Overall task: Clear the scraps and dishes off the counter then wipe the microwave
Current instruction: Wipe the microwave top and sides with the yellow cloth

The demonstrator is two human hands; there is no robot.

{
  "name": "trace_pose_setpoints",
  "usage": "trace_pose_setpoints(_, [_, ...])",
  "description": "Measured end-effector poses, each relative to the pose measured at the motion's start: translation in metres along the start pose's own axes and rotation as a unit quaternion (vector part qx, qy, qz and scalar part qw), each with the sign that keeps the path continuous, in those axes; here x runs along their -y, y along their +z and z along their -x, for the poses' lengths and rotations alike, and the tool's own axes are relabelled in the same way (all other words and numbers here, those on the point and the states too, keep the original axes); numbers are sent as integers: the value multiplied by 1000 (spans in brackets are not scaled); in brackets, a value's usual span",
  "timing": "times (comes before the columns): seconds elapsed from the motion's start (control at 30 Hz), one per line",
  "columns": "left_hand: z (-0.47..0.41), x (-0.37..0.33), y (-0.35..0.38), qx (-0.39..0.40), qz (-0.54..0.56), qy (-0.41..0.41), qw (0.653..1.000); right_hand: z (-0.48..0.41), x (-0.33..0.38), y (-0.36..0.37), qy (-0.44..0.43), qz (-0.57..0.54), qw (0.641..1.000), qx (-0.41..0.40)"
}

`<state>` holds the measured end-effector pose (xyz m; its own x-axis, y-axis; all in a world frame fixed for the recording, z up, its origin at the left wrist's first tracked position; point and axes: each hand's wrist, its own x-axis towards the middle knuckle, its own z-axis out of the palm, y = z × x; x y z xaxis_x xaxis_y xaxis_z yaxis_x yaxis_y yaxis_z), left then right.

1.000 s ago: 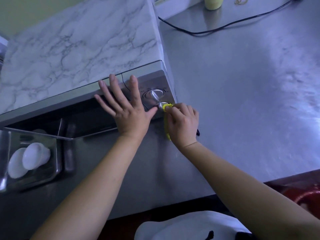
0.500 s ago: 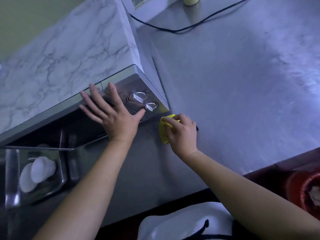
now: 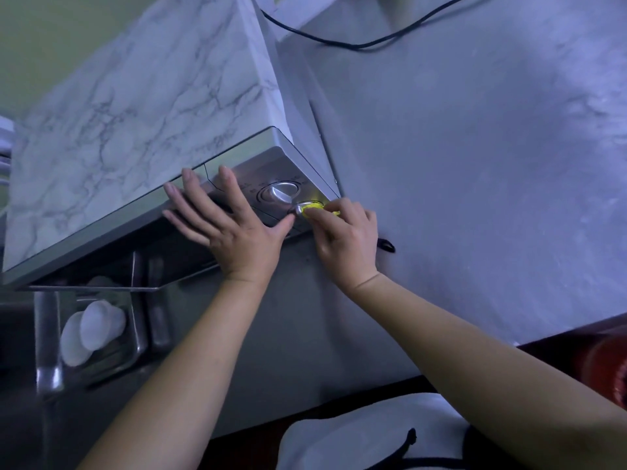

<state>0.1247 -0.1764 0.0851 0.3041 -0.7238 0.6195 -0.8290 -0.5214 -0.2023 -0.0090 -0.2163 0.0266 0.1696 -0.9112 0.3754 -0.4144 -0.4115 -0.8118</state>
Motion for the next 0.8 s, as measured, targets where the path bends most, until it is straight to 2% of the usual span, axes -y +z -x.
trace_pose_setpoints(0.17, [-1, -3, -3, 2, -3, -4, 1000, 2, -2, 1, 13, 21, 1000, 16])
trace_pose_setpoints(0.33, [-1, -2, -4, 10, -8, -3, 1000, 19, -6, 4, 71, 52, 988, 128])
trace_pose_setpoints(0.57, [-1, -2, -3, 14, -12, -5, 1000, 12, 0, -11, 120, -57, 991, 6])
trace_pose_setpoints(0.8, [0, -1, -1, 1, -8, -4, 1000, 4, 5, -1, 91, -62, 994, 16])
